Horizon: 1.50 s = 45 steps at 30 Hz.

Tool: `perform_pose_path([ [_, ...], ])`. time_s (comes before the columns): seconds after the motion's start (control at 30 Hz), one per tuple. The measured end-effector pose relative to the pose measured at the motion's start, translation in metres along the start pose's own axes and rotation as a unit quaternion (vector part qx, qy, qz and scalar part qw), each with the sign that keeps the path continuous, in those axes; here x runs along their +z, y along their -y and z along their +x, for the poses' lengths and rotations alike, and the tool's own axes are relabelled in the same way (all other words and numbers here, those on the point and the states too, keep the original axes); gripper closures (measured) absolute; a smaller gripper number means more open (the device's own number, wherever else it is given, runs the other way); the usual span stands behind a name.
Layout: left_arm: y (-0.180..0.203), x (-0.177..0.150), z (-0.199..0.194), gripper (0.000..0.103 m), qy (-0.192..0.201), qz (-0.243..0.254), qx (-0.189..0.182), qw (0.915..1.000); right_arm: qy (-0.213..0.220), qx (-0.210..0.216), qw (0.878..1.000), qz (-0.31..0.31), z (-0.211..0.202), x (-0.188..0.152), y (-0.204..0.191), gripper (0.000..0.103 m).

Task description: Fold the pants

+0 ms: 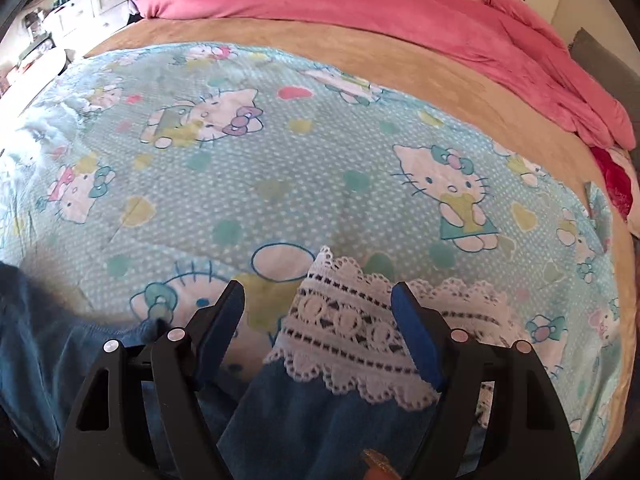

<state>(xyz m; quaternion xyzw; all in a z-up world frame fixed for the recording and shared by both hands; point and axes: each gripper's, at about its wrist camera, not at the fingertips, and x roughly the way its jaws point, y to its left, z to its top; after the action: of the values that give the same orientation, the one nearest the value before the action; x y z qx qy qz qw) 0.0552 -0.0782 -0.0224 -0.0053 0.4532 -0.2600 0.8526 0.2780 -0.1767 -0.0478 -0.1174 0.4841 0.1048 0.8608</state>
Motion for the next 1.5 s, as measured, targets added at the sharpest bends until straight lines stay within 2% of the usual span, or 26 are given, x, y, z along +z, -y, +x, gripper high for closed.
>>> perform_pose_path([
  [0.07,-0.002,0.001,0.007,0.032,-0.005,-0.003,0.004,1.0000,-0.008,-0.001,1.000,0.005,0.012,0.002,0.003,0.035],
  [0.13,-0.003,0.001,0.012,0.032,-0.008,-0.009,0.003,0.9999,-0.007,0.003,1.000,0.013,0.016,0.001,0.011,0.070],
  [0.17,-0.005,0.001,0.013,0.032,-0.010,-0.011,0.003,0.9999,0.001,0.009,1.000,0.014,0.013,0.000,0.015,0.076],
  [0.2,-0.007,0.001,0.015,0.032,-0.012,-0.013,0.002,0.9998,0.006,0.023,1.000,0.018,0.009,-0.001,0.019,0.091],
  [0.27,-0.008,0.002,0.016,0.032,-0.009,-0.011,0.001,0.9999,0.031,0.049,0.998,0.039,-0.007,-0.006,0.034,0.092],
  [0.37,-0.007,0.005,0.017,0.032,-0.006,-0.013,0.001,0.9999,0.067,0.058,0.994,0.066,-0.036,-0.018,0.060,0.093],
  [0.57,-0.008,0.007,0.017,0.032,-0.001,-0.013,0.001,0.9999,0.102,0.076,0.983,0.134,-0.092,-0.062,0.118,0.093],
  [0.63,-0.009,0.006,0.012,0.040,0.003,-0.011,0.005,0.9999,0.111,0.072,0.980,0.149,-0.111,-0.081,0.132,0.093],
  [0.7,-0.010,0.006,0.009,0.059,0.007,-0.010,0.006,0.9999,0.114,0.073,0.977,0.162,-0.122,-0.097,0.141,0.093],
  [0.73,-0.011,0.007,0.007,0.065,0.009,-0.010,0.005,0.9999,0.114,0.074,0.976,0.169,-0.128,-0.107,0.146,0.093],
  [0.8,-0.013,0.006,0.004,0.093,0.012,-0.011,0.000,0.9999,0.110,0.072,0.976,0.174,-0.138,-0.126,0.151,0.093],
  [0.87,-0.012,0.005,0.001,0.098,0.012,-0.005,-0.002,0.9999,0.106,0.074,0.976,0.175,-0.145,-0.140,0.153,0.093],
  [1.13,0.005,-0.005,-0.006,0.100,0.013,0.042,0.012,0.9990,0.095,0.078,0.973,0.193,-0.174,-0.213,0.152,0.093],
  [1.3,0.017,-0.016,-0.004,0.100,-0.004,0.070,0.019,0.9973,0.072,0.085,0.972,0.206,-0.170,-0.253,0.152,0.093],
  [1.4,0.022,-0.022,-0.002,0.100,-0.012,0.078,0.026,0.9965,0.058,0.095,0.970,0.217,-0.164,-0.266,0.151,0.093],
  [1.5,0.023,-0.025,0.002,0.100,-0.019,0.076,0.028,0.9965,0.038,0.086,0.970,0.222,-0.155,-0.275,0.149,0.093],
])
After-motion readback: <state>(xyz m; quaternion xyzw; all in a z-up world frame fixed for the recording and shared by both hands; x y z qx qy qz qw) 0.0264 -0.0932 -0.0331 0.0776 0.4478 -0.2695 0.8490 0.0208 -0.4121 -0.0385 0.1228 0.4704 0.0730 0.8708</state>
